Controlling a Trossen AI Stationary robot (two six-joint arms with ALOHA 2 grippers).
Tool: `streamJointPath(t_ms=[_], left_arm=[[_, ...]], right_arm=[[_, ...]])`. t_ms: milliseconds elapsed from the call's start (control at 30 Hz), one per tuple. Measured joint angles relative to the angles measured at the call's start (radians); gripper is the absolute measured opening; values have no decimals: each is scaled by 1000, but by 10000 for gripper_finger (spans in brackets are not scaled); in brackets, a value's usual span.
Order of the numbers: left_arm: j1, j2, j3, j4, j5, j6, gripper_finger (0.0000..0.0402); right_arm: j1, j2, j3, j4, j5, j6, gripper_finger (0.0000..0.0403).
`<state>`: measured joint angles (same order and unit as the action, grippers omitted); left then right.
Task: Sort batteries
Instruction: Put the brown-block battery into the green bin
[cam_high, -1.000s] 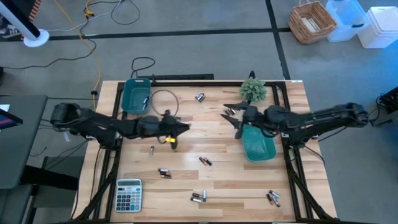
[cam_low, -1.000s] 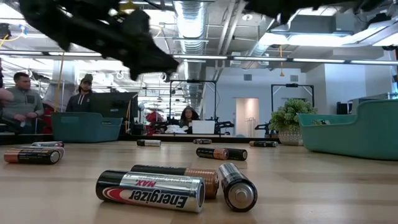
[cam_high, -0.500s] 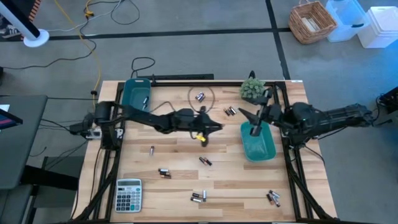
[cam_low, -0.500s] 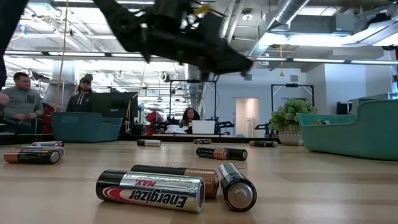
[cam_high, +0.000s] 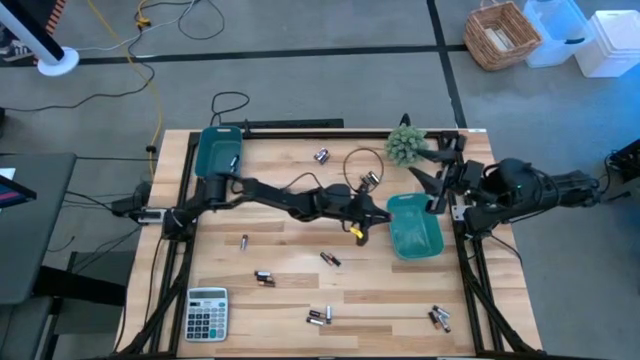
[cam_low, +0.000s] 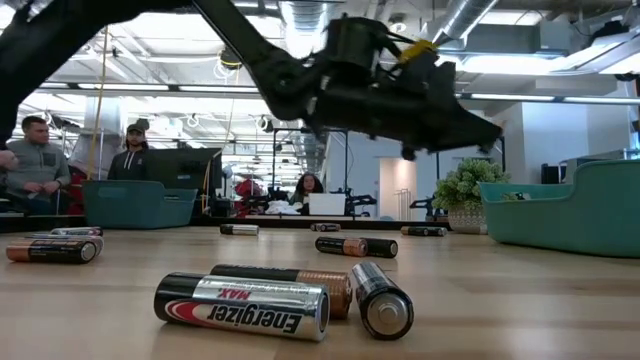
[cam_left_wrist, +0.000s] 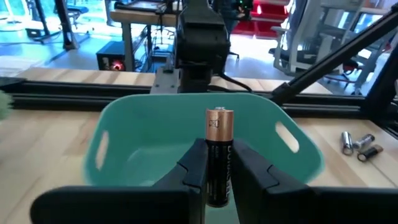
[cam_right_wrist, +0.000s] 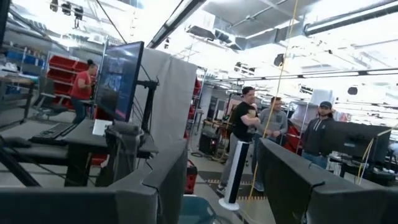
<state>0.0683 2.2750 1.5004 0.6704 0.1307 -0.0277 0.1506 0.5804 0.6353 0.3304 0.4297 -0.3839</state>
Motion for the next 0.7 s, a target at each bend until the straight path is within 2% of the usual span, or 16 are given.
streamJointPath(t_ms=[300,567,700], left_arm=[[-2,149,194,-10,2,-22,37],[-1,149,211,-41,-23,-11,38],[-1,149,211,-53,-23,-17,58]], right_arm=[[0,-53,0,-58,-1,3,207],[-1,-50,0,-67,-1,9,207],[-1,-50,0,-66,-1,10,207]])
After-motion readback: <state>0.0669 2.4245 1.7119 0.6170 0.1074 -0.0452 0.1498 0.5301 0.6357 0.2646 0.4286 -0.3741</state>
